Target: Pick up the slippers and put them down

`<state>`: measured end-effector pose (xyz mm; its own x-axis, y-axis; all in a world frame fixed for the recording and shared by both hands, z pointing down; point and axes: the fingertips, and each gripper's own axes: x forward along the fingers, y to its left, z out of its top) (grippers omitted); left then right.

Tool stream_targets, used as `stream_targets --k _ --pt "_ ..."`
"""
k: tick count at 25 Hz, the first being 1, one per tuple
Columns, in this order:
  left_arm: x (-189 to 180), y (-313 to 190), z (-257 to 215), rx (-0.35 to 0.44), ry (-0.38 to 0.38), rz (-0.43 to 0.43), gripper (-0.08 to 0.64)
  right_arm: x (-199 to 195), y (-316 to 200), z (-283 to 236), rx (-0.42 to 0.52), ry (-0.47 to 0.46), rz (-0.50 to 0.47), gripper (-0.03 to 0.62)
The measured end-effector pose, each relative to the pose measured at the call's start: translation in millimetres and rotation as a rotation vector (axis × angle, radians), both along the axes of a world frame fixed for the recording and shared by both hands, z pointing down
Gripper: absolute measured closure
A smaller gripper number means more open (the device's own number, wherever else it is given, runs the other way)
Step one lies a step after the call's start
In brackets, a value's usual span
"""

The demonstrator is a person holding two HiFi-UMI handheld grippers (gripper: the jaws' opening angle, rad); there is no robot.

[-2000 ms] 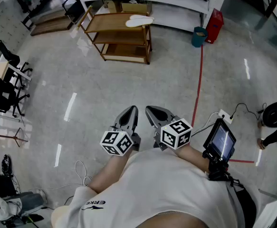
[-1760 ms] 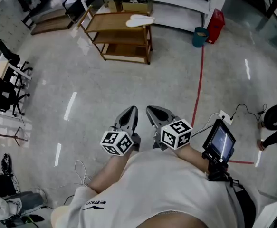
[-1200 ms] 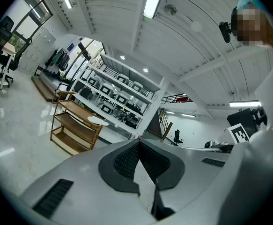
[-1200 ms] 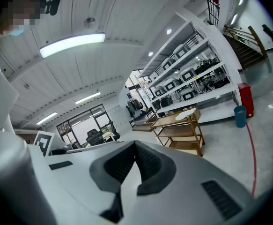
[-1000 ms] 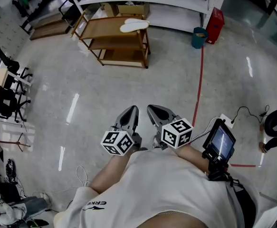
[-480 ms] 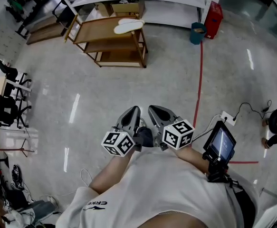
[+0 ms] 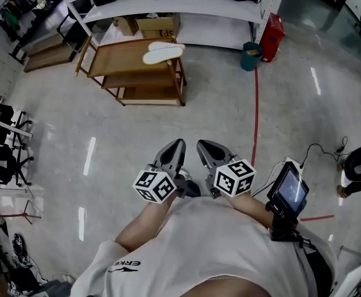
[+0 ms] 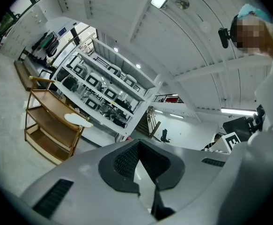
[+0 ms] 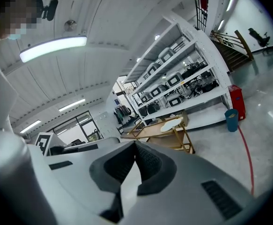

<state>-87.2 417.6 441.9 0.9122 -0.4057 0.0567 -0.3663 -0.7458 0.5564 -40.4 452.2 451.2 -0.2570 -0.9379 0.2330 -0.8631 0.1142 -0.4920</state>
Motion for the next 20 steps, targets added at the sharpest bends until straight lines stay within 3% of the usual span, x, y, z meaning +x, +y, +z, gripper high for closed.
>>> stream_targets --k 10,20 --pt "10 -111 -10 0.03 0.017 0.078 0.557 12 -105 -9 0.022 0.024 0.079 0.588" --pt "26 -163 4 -0.007 0.009 0.112 0.557 34 -156 6 -0.022 0.026 0.127 0.588"
